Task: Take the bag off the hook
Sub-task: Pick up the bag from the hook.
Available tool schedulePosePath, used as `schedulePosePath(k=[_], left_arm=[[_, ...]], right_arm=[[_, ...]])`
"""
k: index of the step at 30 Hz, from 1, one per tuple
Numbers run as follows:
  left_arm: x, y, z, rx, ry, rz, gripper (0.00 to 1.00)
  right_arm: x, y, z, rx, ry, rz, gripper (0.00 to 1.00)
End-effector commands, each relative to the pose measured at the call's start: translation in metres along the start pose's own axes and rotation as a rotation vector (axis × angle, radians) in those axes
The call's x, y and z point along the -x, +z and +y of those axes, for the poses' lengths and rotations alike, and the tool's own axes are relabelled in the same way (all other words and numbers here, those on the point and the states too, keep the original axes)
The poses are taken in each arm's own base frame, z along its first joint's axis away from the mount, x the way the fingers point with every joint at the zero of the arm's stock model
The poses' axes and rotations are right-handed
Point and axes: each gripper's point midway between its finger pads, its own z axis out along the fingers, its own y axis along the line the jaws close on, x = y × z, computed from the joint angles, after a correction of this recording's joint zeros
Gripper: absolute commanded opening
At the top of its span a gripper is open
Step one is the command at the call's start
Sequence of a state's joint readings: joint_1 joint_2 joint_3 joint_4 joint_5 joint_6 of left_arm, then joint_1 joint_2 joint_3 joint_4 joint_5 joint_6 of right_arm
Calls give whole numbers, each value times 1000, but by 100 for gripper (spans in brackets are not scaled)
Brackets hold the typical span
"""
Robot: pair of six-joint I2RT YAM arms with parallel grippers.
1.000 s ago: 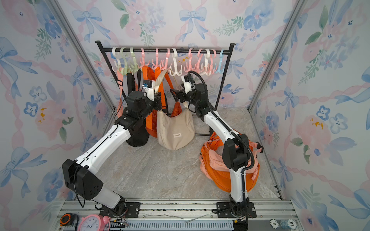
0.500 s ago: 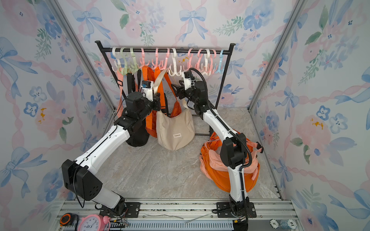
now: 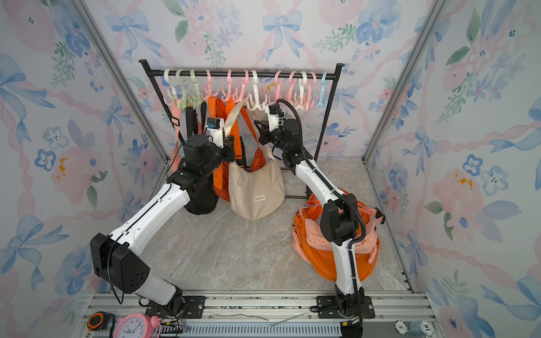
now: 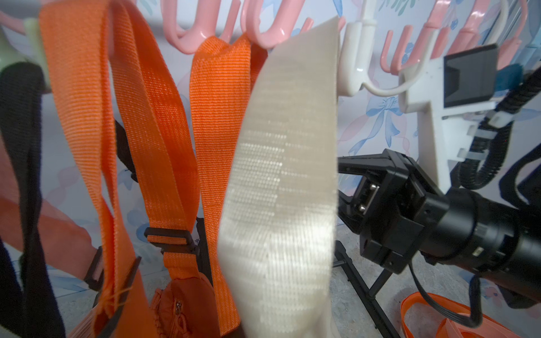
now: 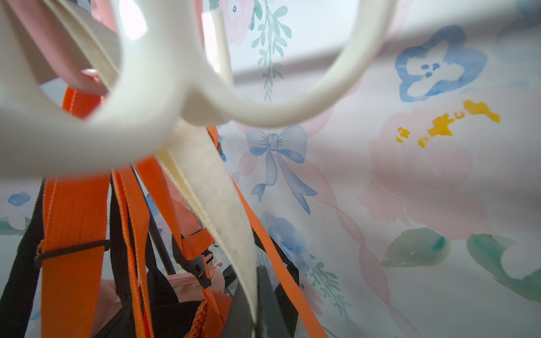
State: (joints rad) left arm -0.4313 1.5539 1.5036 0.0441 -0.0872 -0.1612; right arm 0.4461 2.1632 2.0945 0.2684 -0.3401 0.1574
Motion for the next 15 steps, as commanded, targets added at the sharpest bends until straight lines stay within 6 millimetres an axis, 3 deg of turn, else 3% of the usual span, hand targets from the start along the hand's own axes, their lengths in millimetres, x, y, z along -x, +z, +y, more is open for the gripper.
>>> schedulePosePath(k=[1,15], left_arm=[[29,-8,-2,-21,-9,-69,0],[50,3,-12,-68,-13,-84,0]], right_arm=[[34,-10,19,25,-6,-76,0],[65,-29,39,50,-31,-125,0]])
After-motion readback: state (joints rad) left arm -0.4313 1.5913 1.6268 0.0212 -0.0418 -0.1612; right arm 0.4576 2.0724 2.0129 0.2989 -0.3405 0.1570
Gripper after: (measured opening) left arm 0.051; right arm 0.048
